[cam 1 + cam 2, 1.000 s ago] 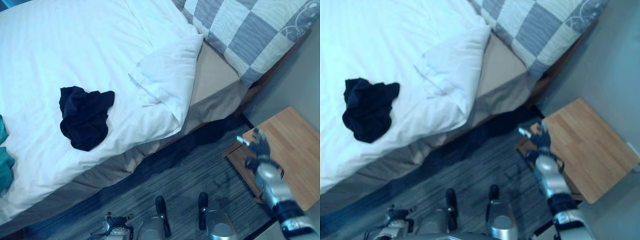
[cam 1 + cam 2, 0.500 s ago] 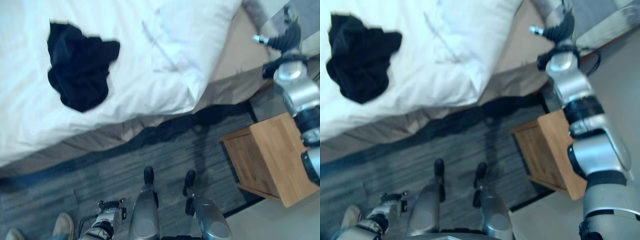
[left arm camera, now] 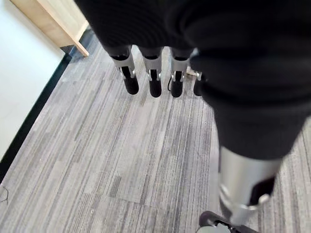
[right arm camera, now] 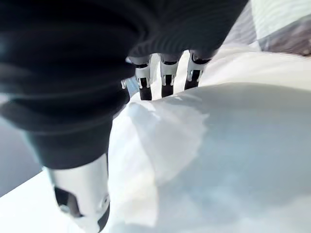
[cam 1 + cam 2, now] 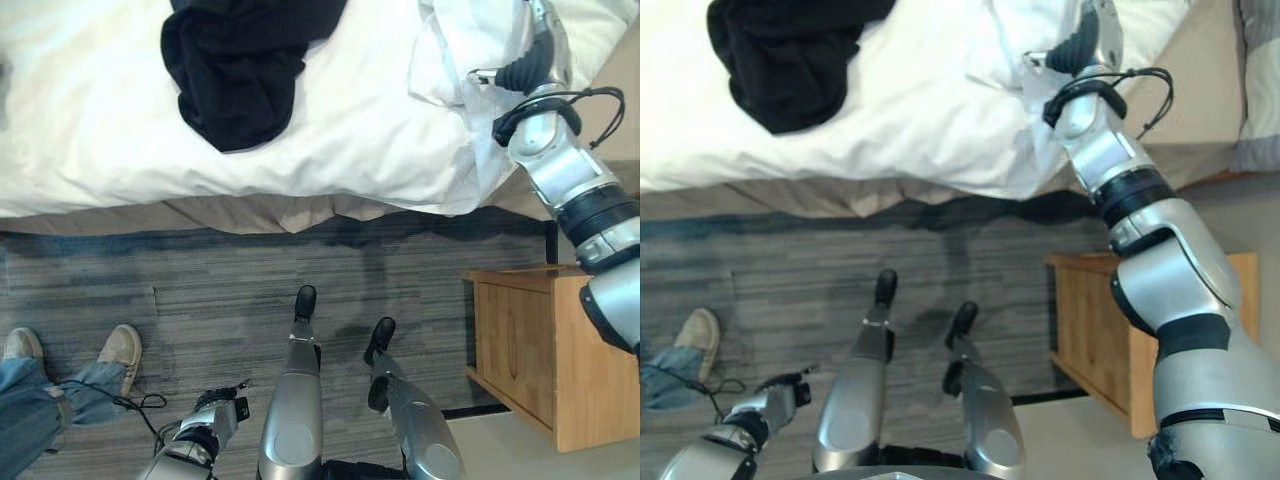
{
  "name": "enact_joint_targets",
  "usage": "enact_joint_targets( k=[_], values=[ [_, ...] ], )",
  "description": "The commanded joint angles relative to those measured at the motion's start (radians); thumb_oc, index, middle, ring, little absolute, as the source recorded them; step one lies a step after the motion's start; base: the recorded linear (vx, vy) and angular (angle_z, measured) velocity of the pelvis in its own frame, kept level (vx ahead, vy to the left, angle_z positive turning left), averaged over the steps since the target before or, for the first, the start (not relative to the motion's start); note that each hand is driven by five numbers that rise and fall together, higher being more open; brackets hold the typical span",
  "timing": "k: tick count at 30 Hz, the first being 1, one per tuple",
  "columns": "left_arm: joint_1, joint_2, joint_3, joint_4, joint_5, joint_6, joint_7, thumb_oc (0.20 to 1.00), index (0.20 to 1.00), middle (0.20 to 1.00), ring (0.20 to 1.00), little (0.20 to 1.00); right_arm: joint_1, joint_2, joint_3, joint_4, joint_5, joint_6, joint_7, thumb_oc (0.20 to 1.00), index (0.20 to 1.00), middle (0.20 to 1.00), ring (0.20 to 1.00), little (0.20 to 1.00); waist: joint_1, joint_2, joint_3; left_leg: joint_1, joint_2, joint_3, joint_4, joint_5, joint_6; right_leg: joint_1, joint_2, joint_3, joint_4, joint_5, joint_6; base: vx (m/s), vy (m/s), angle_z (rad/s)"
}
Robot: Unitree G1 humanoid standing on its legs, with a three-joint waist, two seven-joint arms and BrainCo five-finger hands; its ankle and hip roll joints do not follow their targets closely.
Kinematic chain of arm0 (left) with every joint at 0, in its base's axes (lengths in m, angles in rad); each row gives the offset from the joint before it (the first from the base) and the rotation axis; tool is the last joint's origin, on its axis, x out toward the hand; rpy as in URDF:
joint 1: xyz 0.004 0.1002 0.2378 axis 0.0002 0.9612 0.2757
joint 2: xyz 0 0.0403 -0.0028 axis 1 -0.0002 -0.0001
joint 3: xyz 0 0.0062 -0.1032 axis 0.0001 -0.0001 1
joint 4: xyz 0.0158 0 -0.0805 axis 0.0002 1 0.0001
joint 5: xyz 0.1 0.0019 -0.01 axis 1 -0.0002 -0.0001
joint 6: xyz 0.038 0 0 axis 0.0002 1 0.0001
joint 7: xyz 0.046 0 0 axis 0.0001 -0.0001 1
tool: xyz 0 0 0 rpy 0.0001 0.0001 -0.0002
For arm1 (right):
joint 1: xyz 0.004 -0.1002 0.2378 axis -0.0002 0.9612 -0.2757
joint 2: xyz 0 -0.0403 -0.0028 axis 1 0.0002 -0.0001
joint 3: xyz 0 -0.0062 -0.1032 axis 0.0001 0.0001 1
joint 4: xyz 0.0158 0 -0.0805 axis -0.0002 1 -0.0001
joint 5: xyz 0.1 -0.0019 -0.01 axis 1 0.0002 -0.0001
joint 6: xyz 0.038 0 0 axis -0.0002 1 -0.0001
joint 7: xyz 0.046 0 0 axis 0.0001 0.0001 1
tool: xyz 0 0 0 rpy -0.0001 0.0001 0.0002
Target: Tidy up the quilt and then pick up the clothes from the bed and put them into the laundry hamper.
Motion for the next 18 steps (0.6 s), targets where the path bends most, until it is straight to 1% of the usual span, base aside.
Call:
enact_joint_targets(
  k=[1, 2, 4, 6, 12, 15, 18],
  values=[
    [0.085, 0.051, 0.004, -0.001, 0.046, -0.011, 0.005, 1.000, 1.000, 1.000, 1.000, 1.000, -0.069, -0.017, 0.034, -0.031, -0.089, 0.036, -0.036, 0.918, 0.918, 0.918, 0.918, 0.918, 0.029, -0.049, -0.017, -0.023, 0.017, -0.051, 0.001, -0.043, -0.016, 0.014, -0.087, 0.046, 0.013, -0.010, 0.146, 0.02, -0.009, 0.18],
    [0.086, 0.050, 0.006, 0.000, 0.059, -0.016, 0.003, 1.000, 1.000, 1.000, 1.000, 1.000, -0.064, -0.004, 0.046, -0.030, -0.110, 0.064, -0.008, 0.200, 0.200, 0.200, 0.200, 0.200, 0.034, -0.051, -0.017, -0.022, 0.018, -0.049, -0.003, -0.042, -0.016, 0.019, -0.088, 0.042, 0.010, -0.010, 0.147, 0.02, -0.003, 0.11],
    [0.086, 0.050, 0.006, 0.002, 0.075, -0.020, 0.004, 1.000, 1.000, 1.000, 1.000, 1.000, -0.059, 0.006, 0.061, -0.025, -0.114, 0.090, 0.012, 0.200, 0.200, 0.200, 0.200, 0.200, 0.039, -0.052, -0.017, -0.023, 0.017, -0.048, -0.006, -0.041, -0.015, 0.022, -0.088, 0.039, 0.007, -0.009, 0.148, 0.00, -0.003, 0.04],
    [0.087, 0.054, 0.002, 0.005, 0.101, -0.034, 0.001, 1.000, 1.000, 1.000, 1.000, 1.000, -0.054, 0.036, 0.092, -0.001, -0.117, 0.150, 0.033, 0.200, 0.200, 0.200, 0.200, 0.200, 0.047, -0.052, -0.017, -0.027, 0.018, -0.047, -0.007, -0.040, -0.013, 0.023, -0.090, 0.032, 0.004, -0.007, 0.150, 0.01, -0.015, 0.02],
    [0.091, 0.051, -0.003, 0.008, 0.091, -0.047, -0.001, 1.000, 1.000, 1.000, 1.000, 1.000, -0.040, 0.070, 0.115, 0.051, -0.102, 0.218, 0.031, 0.200, 0.200, 0.200, 0.200, 0.200, 0.056, -0.049, -0.017, -0.037, 0.015, -0.046, -0.014, -0.039, -0.012, 0.021, -0.093, 0.024, -0.004, -0.003, 0.154, 0.00, -0.008, 0.00],
    [0.090, 0.050, -0.002, 0.010, 0.106, -0.054, -0.005, 1.000, 1.000, 1.000, 1.000, 1.000, -0.038, 0.082, 0.121, 0.077, -0.085, 0.232, 0.010, 0.200, 0.200, 0.200, 0.200, 0.200, 0.057, -0.048, -0.017, -0.042, 0.014, -0.042, -0.021, -0.037, -0.011, 0.016, -0.094, 0.023, -0.011, 0.002, 0.156, -0.01, -0.023, 0.01],
    [0.093, 0.049, -0.010, 0.009, 0.127, -0.068, -0.002, 1.000, 1.000, 1.000, 1.000, 1.000, -0.045, 0.081, 0.120, 0.103, -0.056, 0.227, -0.024, 0.200, 0.200, 0.200, 0.200, 0.200, 0.055, -0.044, -0.017, -0.041, 0.014, -0.034, -0.026, -0.036, -0.010, 0.012, -0.094, 0.023, -0.016, 0.006, 0.156, -0.01, -0.040, 0.00]
  ],
)
